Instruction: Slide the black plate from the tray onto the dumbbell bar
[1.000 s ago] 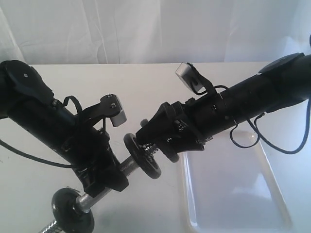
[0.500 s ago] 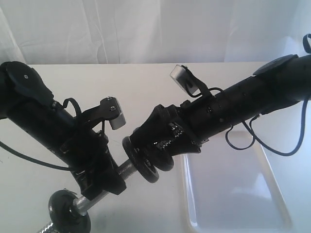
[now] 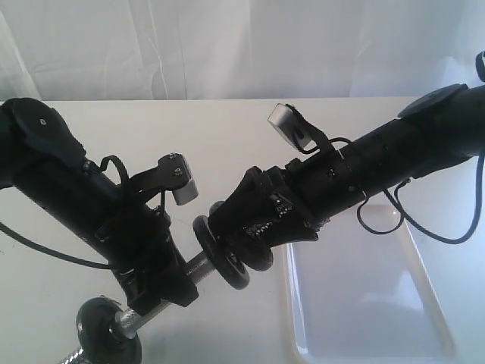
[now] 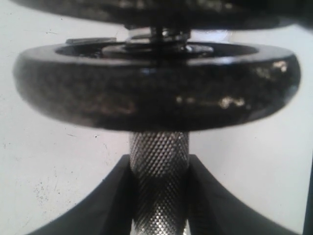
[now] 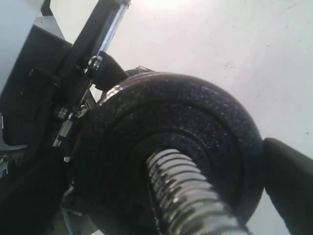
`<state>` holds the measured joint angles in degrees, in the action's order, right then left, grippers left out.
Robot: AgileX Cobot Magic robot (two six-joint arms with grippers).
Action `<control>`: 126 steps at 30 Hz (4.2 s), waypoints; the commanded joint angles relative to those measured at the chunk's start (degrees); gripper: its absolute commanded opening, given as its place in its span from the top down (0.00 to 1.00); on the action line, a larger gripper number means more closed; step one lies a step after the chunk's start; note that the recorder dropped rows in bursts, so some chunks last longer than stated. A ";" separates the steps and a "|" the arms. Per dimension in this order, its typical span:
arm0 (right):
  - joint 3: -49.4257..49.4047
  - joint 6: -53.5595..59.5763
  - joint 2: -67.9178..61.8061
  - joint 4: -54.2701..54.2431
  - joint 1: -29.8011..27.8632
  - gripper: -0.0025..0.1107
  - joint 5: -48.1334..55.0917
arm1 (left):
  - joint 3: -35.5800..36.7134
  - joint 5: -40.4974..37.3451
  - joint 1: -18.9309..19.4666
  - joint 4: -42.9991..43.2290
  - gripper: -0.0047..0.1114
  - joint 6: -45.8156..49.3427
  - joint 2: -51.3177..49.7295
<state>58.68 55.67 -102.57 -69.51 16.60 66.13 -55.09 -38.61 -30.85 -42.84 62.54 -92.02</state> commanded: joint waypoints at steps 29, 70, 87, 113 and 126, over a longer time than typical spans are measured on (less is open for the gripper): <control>0.84 0.69 1.00 3.14 -6.49 0.05 0.75 | -0.94 -1.36 -0.29 -7.29 0.96 0.10 2.08; 5.85 -5.86 13.42 -3.07 -10.75 0.97 3.83 | 1.32 3.02 -0.29 -5.69 0.96 0.34 -1.36; 5.85 -5.86 14.52 -2.33 -4.67 0.97 3.83 | 1.32 3.34 -0.29 -5.82 0.96 0.58 -3.68; 5.85 -5.86 14.52 -2.21 -4.67 0.97 3.83 | 1.32 1.96 -0.29 8.42 0.48 -7.45 -6.32; 5.85 -5.86 14.52 -2.21 -4.67 0.97 3.83 | 1.32 2.22 -0.29 9.89 0.70 -9.05 -6.32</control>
<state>64.75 49.06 -88.55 -71.74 11.90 69.70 -53.65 -33.87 -31.15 -32.57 53.86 -98.52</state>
